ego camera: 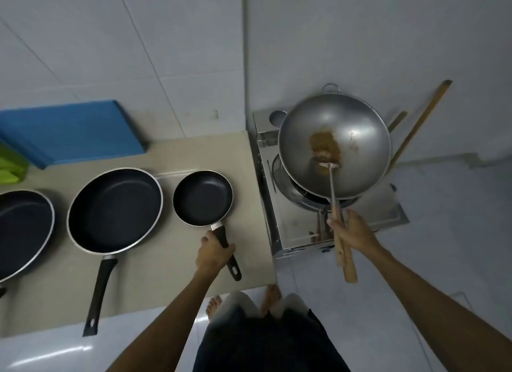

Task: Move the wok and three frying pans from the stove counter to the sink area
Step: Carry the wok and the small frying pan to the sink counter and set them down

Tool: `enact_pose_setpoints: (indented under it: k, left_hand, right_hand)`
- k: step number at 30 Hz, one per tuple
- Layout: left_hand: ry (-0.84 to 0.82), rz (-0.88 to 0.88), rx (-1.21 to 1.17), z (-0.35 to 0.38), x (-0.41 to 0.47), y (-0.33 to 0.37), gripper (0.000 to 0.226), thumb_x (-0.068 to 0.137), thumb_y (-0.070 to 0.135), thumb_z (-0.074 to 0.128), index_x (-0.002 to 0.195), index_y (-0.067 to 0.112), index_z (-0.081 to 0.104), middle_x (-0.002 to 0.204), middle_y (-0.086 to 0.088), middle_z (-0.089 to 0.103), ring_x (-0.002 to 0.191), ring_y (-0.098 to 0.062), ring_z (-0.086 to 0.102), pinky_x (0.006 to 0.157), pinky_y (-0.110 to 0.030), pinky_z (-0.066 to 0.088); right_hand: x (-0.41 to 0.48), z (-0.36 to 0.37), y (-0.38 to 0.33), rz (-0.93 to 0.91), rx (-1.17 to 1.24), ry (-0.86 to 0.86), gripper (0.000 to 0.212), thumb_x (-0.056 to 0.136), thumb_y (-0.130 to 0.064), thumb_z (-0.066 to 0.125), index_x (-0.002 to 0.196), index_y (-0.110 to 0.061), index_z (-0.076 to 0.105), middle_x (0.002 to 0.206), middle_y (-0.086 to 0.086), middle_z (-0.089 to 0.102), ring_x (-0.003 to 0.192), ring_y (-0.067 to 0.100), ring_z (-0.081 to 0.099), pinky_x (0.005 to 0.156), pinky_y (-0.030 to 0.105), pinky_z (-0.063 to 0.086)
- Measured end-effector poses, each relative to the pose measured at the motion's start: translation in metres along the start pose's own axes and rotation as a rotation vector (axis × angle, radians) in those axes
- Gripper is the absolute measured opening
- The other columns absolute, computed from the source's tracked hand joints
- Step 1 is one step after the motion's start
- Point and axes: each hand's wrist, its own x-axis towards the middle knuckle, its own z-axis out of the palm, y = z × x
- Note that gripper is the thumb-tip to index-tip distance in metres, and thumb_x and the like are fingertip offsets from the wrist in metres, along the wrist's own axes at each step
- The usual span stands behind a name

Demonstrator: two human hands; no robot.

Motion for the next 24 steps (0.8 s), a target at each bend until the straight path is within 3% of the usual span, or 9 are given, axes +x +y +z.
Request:
enact_pose_setpoints:
  k: [3, 5, 9, 12, 16, 19, 22, 24]
  left_hand:
    - [-0.043, -0.064, -0.094, 0.019, 0.001, -0.001, 0.071, 0.084, 0.036, 0.077, 0.136, 0.004, 0.04, 0.128, -0.019, 0.055, 0.114, -0.042, 0.06, 0.09, -0.048, 0.049]
    - [-0.078, -0.103, -0.242, 0.034, 0.003, -0.003, 0.059, 0.088, 0.027, 0.074, 0.131, 0.002, 0.043, 0.122, -0.022, 0.061, 0.098, -0.037, 0.063, 0.081, -0.042, 0.051]
    - [-0.115, -0.191, -0.613, 0.048, 0.008, -0.006, 0.027, 0.098, 0.011, 0.059, 0.118, -0.006, 0.052, 0.101, -0.028, 0.07, 0.057, -0.026, 0.065, 0.053, -0.032, 0.053]
    - [-0.074, -0.159, -0.699, 0.051, 0.008, -0.008, 0.021, 0.101, 0.016, 0.056, 0.109, -0.003, 0.055, 0.085, -0.022, 0.065, 0.052, -0.027, 0.066, 0.046, -0.03, 0.053]
    - [0.029, -0.131, -0.892, 0.039, 0.008, -0.002, 0.033, 0.105, 0.036, 0.05, 0.099, 0.005, 0.057, 0.063, -0.012, 0.059, 0.043, -0.025, 0.059, 0.046, -0.036, 0.056]
    - [-0.015, -0.153, -1.087, 0.024, 0.01, 0.006, 0.026, 0.106, 0.032, 0.046, 0.099, 0.009, 0.056, 0.052, -0.006, 0.055, 0.036, -0.019, 0.052, 0.038, -0.03, 0.049]
    - [-0.11, -0.227, -1.265, 0.009, 0.013, 0.013, 0.015, 0.103, 0.022, 0.047, 0.093, 0.013, 0.053, 0.061, -0.003, 0.051, 0.037, -0.012, 0.045, 0.034, -0.021, 0.038]
    - [-0.128, -0.216, -1.272, 0.004, 0.013, 0.014, 0.015, 0.102, 0.018, 0.046, 0.088, 0.014, 0.05, 0.065, -0.003, 0.046, 0.037, -0.011, 0.04, 0.033, -0.02, 0.035]
  right_hand:
    - [0.004, 0.009, 0.008, 0.01, 0.103, 0.001, 0.056, 0.091, -0.053, 0.069, 0.125, -0.012, 0.052, 0.108, 0.01, 0.068, 0.1, 0.033, 0.068, 0.074, 0.035, 0.051]
    - [0.005, 0.017, 0.012, 0.035, 0.193, -0.017, 0.049, 0.09, -0.049, 0.072, 0.122, -0.016, 0.054, 0.096, 0.001, 0.069, 0.091, 0.025, 0.069, 0.066, 0.031, 0.049]
    - [0.01, 0.027, 0.02, 0.088, 0.375, -0.019, 0.043, 0.09, -0.039, 0.076, 0.121, -0.017, 0.055, 0.086, 0.007, 0.072, 0.066, 0.022, 0.071, 0.068, 0.043, 0.063]
    - [0.012, 0.029, 0.023, 0.105, 0.397, -0.023, 0.038, 0.09, -0.038, 0.076, 0.113, -0.015, 0.056, 0.086, 0.01, 0.07, 0.072, 0.026, 0.068, 0.074, 0.047, 0.059]
    - [0.014, 0.027, 0.021, 0.116, 0.398, -0.029, 0.032, 0.089, -0.041, 0.075, 0.099, -0.015, 0.06, 0.084, 0.009, 0.069, 0.081, 0.028, 0.069, 0.069, 0.036, 0.051]
    - [0.011, 0.026, 0.016, 0.124, 0.452, -0.041, 0.029, 0.09, -0.039, 0.074, 0.097, -0.013, 0.061, 0.085, 0.009, 0.068, 0.079, 0.026, 0.066, 0.071, 0.036, 0.049]
    - [0.006, 0.025, 0.009, 0.125, 0.507, -0.07, 0.022, 0.091, -0.032, 0.073, 0.096, -0.012, 0.066, 0.082, 0.005, 0.07, 0.078, 0.021, 0.067, 0.07, 0.034, 0.049]
    - [0.003, 0.025, 0.006, 0.139, 0.574, -0.103, 0.019, 0.091, -0.027, 0.073, 0.096, -0.009, 0.07, 0.065, -0.005, 0.071, 0.063, 0.012, 0.067, 0.06, 0.025, 0.05]
